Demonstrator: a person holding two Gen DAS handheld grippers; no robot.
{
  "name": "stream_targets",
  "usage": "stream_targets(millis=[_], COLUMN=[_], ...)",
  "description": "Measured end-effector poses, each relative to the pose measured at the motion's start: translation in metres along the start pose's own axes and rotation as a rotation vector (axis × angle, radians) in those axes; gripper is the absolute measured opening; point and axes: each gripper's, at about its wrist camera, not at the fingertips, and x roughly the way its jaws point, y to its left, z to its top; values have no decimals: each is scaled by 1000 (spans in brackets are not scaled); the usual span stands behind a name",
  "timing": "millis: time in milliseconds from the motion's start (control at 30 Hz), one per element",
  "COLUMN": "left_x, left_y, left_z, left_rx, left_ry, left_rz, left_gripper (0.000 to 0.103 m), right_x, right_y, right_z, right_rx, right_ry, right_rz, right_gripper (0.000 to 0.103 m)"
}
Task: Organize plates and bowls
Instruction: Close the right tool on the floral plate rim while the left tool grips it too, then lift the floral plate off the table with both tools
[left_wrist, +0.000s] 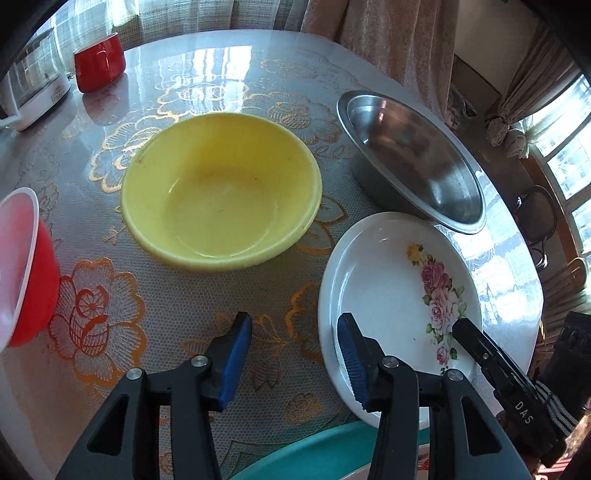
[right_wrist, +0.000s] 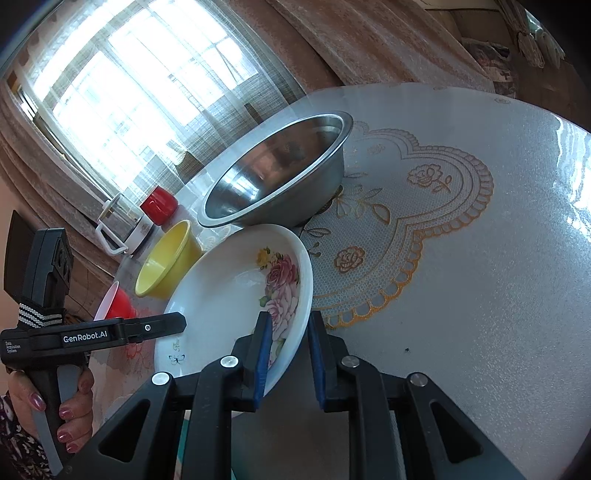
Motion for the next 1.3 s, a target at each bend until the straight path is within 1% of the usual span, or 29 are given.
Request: stream_targets(millis=[67,133,200,267,367,433,567,667,700,833,900,967,1067,1167,1300], left_x=[0,0,2,3,6,6,6,2,2,-1,-5,-8,-9,-5,0], left_y=[0,-5,-15,-22,-36,-45,-57,-69,-72,-76,-80,-89,-102,-106,-112], left_z=[0,-1,-1,-1,-2,-3,-6,-13,-15,-19,-23,-23,-25,-22,-20], left_rx=[0,5,19,38,91,135,178,237,247,255,279,314,340,358,366], left_ry=[6,6,8,7,4,-13,-32,-61,-66,-56,-60,-65,-62,-59,-64], left_rz=[-25,-26,-24,-14,30,76,136,193,199,181,182,189,176,161,173], left_gripper=[52,51,42,37,27,28,26,25,25,22,20,19,16,16,16], right_x=[0,0,0,0,0,0,0,0,0,-4,-8,-13,-22,-30,-35], right_y=[0,0,0,0,0,0,2,2,1,-9,-13,-16,-20,-30,-37], right_z=[0,0,0,0,0,0,0,0,0,0,-2,-4,-7,-9,-8], right_rx=[-1,0,1,0,0,-2,-10,-4,3,49,69,79,73,93,99], right_ry=[0,0,0,0,0,0,-1,-3,-4,-25,-36,-46,-56,-65,-70], right_rz=[-1,0,1,0,0,-2,-8,-6,-3,3,-4,-20,-58,-57,-58], right_gripper=[19,19,19,19,19,19,19,18,18,16,16,15,14,14,15])
